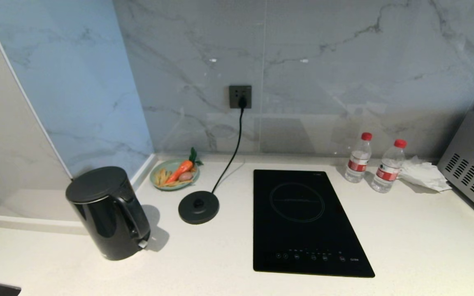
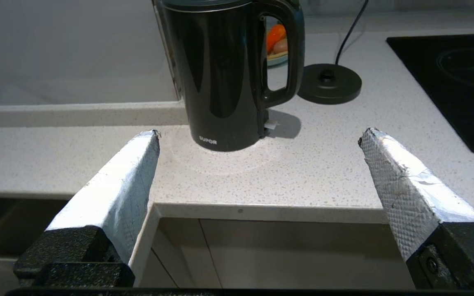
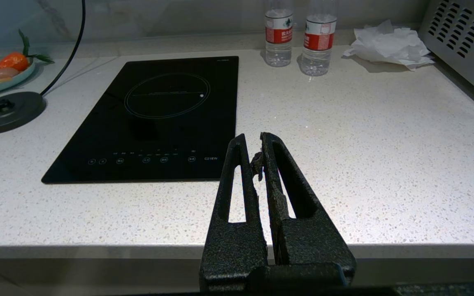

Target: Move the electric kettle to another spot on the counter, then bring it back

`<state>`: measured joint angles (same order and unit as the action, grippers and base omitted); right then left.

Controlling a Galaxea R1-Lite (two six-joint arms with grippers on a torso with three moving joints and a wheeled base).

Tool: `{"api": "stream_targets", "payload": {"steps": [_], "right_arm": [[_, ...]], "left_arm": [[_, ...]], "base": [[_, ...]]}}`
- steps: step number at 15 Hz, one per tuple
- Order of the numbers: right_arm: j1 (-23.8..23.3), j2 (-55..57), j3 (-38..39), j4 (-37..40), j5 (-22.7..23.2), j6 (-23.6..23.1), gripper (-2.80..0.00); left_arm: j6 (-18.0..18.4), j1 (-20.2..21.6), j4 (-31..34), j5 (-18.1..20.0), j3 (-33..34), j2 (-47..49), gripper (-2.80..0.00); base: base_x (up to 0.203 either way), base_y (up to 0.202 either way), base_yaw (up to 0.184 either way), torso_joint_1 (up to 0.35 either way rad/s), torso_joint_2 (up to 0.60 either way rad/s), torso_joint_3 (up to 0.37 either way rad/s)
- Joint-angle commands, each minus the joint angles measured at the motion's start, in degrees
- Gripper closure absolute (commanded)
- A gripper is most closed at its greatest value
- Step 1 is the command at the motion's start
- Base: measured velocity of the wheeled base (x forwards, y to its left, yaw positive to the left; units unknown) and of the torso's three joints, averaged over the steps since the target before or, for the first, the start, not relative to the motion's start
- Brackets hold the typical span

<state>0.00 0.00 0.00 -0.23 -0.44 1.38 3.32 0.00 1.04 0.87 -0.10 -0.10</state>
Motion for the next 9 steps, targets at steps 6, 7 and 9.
{"api": "stream_targets", "payload": {"steps": [6,7,9], "right_arm": [[0.00,-0.09,0.00,-0.03,0.00,0.03,0.00],[0.00,-0.09,0.00,-0.03,0.00,0.03,0.00],[0.00,-0.09,0.00,-0.03,0.00,-0.07,0.00]], "left_arm": [[-0.94,0.00,-0.05,-0.34,0.27,0.10,-2.80],[-0.94,0.00,0.02,-0.28,0.26,0.10,-2.80],[-0.94,0.00,0.02,-0.26,0.19,0.10,-2.80]], "base": [[0.000,0.000,0.000,0.000,0.00,0.000],[0.000,0.000,0.000,0.000,0.00,0.000],[0.000,0.000,0.000,0.000,0.00,0.000]]}}
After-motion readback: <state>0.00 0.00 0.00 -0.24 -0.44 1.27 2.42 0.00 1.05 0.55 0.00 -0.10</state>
